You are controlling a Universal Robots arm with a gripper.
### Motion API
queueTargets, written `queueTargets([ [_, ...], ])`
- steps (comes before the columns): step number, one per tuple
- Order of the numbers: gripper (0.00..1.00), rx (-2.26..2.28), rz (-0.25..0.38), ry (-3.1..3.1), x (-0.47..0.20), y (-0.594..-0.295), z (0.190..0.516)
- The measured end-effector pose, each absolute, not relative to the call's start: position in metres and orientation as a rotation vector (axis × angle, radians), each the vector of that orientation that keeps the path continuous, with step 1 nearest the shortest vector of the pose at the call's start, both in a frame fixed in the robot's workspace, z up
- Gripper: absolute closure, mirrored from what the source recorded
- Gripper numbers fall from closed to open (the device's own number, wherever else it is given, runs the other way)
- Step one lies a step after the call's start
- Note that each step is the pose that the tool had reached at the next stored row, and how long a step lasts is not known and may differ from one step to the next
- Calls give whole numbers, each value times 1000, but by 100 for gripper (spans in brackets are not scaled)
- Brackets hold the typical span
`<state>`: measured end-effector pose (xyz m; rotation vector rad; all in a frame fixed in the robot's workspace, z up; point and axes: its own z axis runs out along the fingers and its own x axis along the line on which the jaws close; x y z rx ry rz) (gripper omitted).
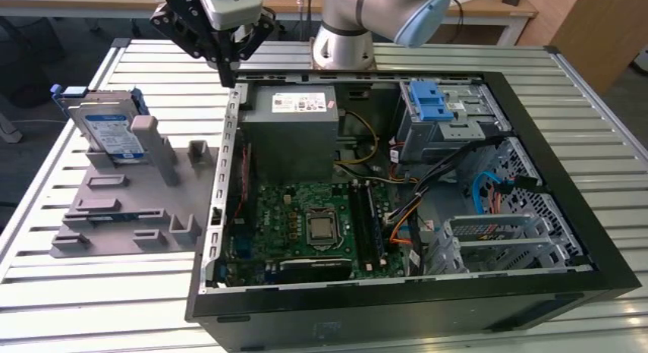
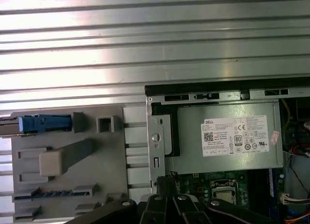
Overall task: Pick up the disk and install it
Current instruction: 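Reach for the disk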
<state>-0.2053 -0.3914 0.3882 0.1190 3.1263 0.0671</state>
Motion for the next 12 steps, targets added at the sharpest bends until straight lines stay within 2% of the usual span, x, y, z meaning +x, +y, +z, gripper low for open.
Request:
queueTargets([
  [12,89,119,67,3129,-217,-390,387],
])
